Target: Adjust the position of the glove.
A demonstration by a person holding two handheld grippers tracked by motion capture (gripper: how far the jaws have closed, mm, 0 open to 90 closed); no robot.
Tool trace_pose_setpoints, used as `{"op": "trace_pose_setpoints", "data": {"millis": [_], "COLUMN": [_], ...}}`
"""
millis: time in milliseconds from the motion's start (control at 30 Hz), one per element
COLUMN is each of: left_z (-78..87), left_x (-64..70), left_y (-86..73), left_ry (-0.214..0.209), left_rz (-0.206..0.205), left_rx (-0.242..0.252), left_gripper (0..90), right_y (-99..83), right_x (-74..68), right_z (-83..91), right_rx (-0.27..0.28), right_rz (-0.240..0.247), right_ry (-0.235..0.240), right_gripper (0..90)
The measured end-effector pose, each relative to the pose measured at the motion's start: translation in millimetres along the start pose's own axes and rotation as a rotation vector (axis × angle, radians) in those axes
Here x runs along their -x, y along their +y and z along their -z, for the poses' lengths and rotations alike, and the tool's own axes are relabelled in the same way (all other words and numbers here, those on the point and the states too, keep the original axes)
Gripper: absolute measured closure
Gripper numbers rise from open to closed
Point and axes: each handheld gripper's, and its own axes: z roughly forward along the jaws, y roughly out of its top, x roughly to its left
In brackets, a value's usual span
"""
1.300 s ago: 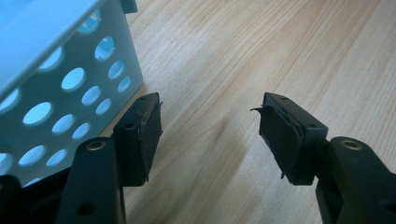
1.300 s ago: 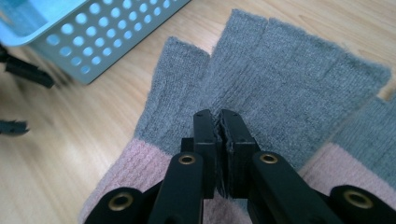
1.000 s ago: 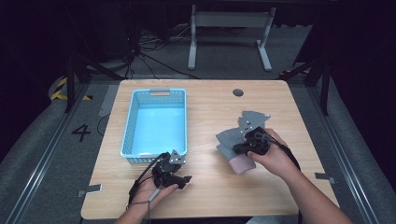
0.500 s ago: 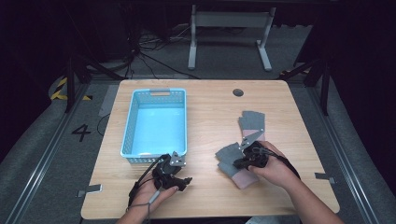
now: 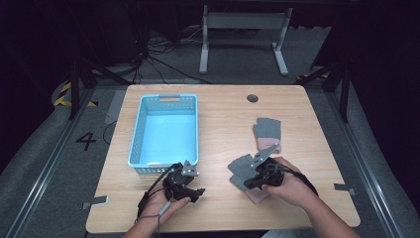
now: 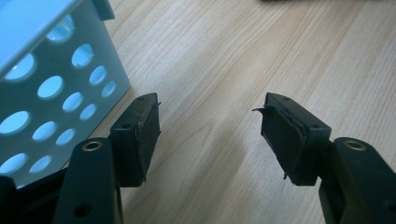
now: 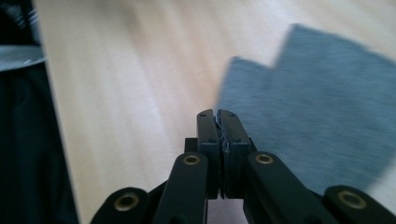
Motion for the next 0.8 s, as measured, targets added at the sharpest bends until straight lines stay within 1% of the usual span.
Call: {"op": "trace_pose_setpoints", "data": {"millis": [67, 133, 233, 333, 433, 500, 567, 600, 667, 733, 800], "left_z": [-0.3, -0.4, -1.3, -2.5, -2.5, -2.6, -3.3, -3.8, -4.5, -5.1, -5.6], "left_x": [0.2, 0.2, -0.2, 0.0, -0.2, -0.5, -0.2, -0.1, 0.0, 0.4, 0.3], "left_y": [0.6, 1.2, 2.0, 2.5, 3.0, 3.4, 3.6, 3.8, 4.4, 5.1, 5.9], "left_ry": [0.0, -0.002, -0.007, -0.014, -0.015, -0.015, -0.013, -0.014, -0.017, -0.016, -0.019], "left_rz": [-0.004, -0.006, -0.005, -0.01, -0.012, -0.013, -0.011, -0.012, -0.016, -0.016, -0.018], "left_rx": [0.005, 0.005, 0.0, -0.005, -0.002, -0.003, -0.002, -0.004, -0.011, -0.009, -0.008], "left_gripper": [37.9, 37.9, 37.8, 37.7, 37.6, 37.6, 37.6, 37.6, 37.5, 37.4, 37.4], "right_y": [1.7, 3.1, 4.1, 4.0, 2.9, 1.9, 0.2, -0.4, -1.8, -3.3, -4.9], "right_x": [-5.7, -10.7, -13.9, -17.1, -18.7, -19.0, -16.6, -15.4, -13.8, -12.4, -11.3], "right_z": [-5.6, -10.9, -20.2, -27.2, -28.8, -27.6, -26.5, -26.3, -24.4, -22.5, -20.5], "right_rx": [-0.022, -0.037, -0.063, -0.093, -0.109, -0.118, -0.124, -0.123, -0.125, -0.129, -0.132], "right_rz": [0.028, 0.043, 0.061, 0.069, 0.082, 0.077, 0.072, 0.072, 0.054, 0.059, 0.049], "right_ry": [0.025, 0.042, 0.051, 0.042, 0.037, 0.035, 0.037, 0.031, 0.035, 0.033, 0.031], "right_gripper": [90.0, 90.0, 90.0, 90.0, 90.0, 90.0, 90.0, 90.0, 90.0, 90.0, 90.0]}}
